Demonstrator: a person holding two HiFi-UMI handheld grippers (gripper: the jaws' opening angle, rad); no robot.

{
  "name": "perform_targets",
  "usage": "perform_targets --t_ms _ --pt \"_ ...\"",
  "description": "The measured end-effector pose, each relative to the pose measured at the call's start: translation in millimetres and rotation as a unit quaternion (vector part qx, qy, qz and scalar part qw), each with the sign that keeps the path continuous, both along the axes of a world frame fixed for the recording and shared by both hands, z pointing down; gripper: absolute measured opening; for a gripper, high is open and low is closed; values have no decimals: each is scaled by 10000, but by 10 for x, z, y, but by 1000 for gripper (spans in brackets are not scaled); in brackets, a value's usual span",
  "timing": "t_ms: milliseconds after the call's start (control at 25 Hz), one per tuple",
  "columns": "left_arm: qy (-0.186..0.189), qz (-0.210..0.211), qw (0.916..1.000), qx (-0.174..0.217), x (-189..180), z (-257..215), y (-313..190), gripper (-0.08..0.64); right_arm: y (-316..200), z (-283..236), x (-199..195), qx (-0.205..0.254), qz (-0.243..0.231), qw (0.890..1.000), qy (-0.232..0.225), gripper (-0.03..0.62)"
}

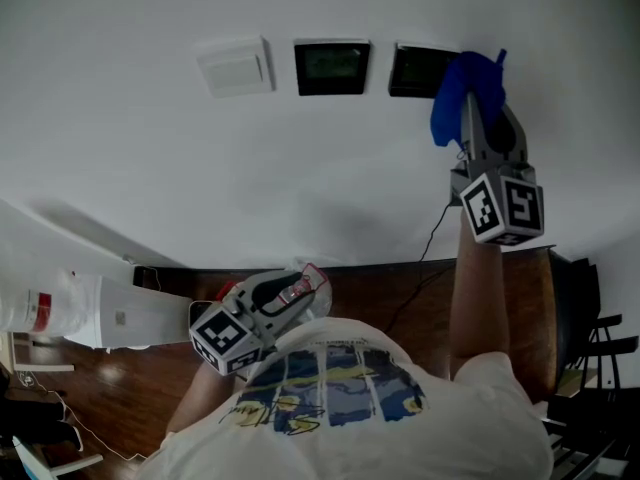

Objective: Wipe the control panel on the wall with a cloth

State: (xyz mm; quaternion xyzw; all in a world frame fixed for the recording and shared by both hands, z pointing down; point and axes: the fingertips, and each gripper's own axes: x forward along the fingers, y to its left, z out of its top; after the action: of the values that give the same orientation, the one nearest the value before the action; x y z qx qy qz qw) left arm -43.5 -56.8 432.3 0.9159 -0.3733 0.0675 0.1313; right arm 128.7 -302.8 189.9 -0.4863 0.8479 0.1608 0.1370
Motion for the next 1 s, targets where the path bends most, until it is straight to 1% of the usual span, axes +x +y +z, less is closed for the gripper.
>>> perform_targets --t_ms 120,320,600,680,800,1000 --pt "-66 76 9999 40 14 22 -15 120 -13 5 62 -13 66 10000 4 97" --pt "4 122 9999 32 77 -14 -45 120 -14 3 153 -20 126 9999 -8 97" --pt "46 122 9999 -25 124 -29 -74 120 66 66 201 -29 48 10000 19 97" --pt "17 144 9999 0 139 -24 -82 120 148 99 192 -70 0 10000 48 97" --pt "73 94 9999 46 148 -65 -90 120 320 226 190 -199 -79 9997 91 97" --pt "100 33 9999 82 141 -108 -142 120 699 483 218 -412 -238 9987 189 97"
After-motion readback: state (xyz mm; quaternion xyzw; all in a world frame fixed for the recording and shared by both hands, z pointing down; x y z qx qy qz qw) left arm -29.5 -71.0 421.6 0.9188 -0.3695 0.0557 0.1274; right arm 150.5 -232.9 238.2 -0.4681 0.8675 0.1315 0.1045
